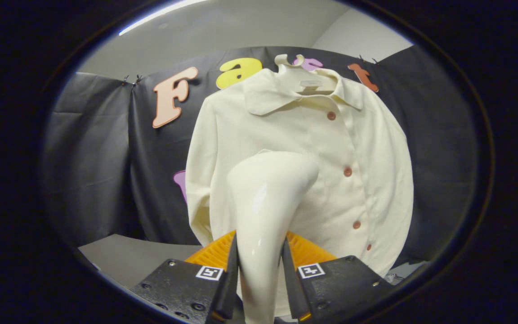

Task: Iron the clothes twice with a garment steamer, once on the left side and once on the right side.

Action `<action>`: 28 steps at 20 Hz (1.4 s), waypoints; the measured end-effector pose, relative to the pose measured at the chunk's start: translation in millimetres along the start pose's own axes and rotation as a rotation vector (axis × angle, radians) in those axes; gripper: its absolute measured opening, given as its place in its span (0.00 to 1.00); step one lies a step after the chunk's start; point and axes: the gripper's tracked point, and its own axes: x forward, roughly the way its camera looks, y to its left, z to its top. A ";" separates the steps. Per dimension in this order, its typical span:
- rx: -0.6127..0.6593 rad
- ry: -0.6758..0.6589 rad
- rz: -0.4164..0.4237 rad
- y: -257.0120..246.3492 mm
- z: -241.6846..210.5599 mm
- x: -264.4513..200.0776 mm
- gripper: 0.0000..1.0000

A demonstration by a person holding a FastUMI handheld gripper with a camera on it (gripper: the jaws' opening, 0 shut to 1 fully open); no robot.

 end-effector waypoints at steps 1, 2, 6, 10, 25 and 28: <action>0.000 0.012 0.002 0.3 -9.5 0.0 0.46; -0.001 0.034 0.005 -0.2 -20.8 -0.5 0.46; -0.012 0.083 0.022 4.7 -55.5 -2.7 0.46; -0.015 0.150 0.056 15.6 -95.1 -6.8 0.46; 0.129 0.217 0.128 -9.6 -176.2 -23.7 0.46; 0.144 0.240 0.143 -16.5 -206.0 -31.9 0.46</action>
